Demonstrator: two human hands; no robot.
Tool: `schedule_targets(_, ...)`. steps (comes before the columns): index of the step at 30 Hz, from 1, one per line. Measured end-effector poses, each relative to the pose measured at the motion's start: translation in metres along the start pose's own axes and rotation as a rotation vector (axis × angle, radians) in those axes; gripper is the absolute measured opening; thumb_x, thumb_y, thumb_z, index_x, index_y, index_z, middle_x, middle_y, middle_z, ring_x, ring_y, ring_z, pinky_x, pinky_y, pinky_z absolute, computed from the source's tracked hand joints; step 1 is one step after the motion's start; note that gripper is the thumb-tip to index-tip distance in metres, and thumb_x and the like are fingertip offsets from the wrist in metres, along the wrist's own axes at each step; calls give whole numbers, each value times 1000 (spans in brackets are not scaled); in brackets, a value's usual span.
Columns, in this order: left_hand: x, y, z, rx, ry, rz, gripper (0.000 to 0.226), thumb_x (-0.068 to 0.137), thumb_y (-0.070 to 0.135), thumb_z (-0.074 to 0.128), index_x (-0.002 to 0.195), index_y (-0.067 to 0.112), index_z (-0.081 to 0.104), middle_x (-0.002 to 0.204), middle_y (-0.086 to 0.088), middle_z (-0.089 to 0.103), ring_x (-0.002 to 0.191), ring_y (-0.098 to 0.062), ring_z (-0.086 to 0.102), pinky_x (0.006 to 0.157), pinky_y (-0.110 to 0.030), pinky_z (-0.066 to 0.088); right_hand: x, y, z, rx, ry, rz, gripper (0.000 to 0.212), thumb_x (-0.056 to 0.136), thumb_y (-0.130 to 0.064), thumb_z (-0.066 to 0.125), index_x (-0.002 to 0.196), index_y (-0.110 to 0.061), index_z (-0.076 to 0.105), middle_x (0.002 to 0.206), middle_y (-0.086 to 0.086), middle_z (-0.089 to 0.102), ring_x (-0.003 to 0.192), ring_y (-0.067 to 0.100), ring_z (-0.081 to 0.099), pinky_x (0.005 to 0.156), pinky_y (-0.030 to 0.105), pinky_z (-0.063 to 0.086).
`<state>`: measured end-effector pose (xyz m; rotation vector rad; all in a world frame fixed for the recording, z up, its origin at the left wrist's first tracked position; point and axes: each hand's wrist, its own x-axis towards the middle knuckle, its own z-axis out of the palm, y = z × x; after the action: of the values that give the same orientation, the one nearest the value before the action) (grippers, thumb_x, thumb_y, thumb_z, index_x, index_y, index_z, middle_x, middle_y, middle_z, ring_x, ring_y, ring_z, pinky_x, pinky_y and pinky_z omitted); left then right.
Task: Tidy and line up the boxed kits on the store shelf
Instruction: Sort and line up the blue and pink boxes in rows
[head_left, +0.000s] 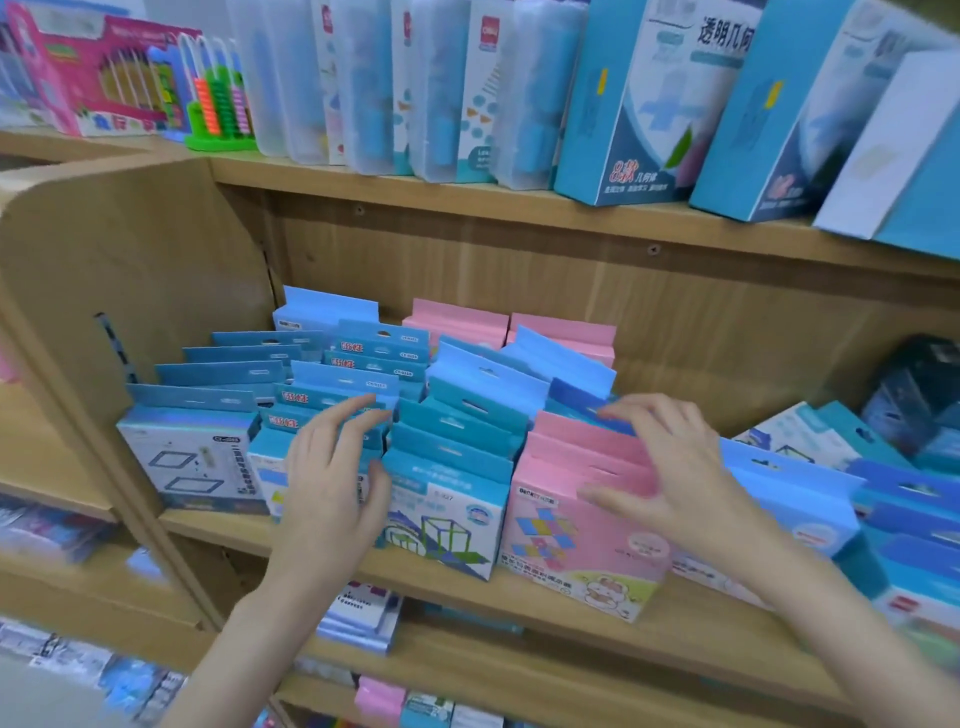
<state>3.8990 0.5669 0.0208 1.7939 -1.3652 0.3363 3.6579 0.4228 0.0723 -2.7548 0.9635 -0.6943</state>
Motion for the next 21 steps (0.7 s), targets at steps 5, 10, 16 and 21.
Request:
schedule_targets(5, 20, 34, 31, -83, -36, 107, 39, 85, 25, 37, 119, 12, 52, 124, -5, 51, 115, -20, 45, 101, -19, 25, -21, 72, -58, 38, 47, 257, 56, 72, -48, 69, 115, -15, 56, 108, -2, 49, 106, 18, 46, 88, 29, 33)
schedule_targets(10, 45, 84, 74, -156, -58, 282, 38, 80, 16, 41, 113, 6, 58, 120, -8, 55, 111, -24, 48, 100, -35, 31, -11, 162, -94, -113, -123, 570, 41, 85, -30, 63, 118, -7, 54, 121, 19, 51, 114, 31, 47, 88, 32, 34)
schedule_targets(16, 60, 120, 107, -120, -130, 394, 32, 81, 17, 41, 107, 12, 59, 117, -3, 57, 112, -23, 48, 98, -44, 32, 20, 191, -74, -284, -532, 688, 47, 90, -33, 54, 123, 0, 45, 128, 17, 50, 114, 29, 47, 82, 31, 42)
schedule_targets(21, 57, 123, 113, -64, -147, 405, 31, 80, 16, 40, 104, 14, 58, 115, -2, 58, 112, -21, 46, 101, -41, 27, 35, 187, -59, -321, -452, 672, 25, 84, -30, 60, 83, -9, 46, 108, 14, 54, 108, 34, 45, 75, 34, 36)
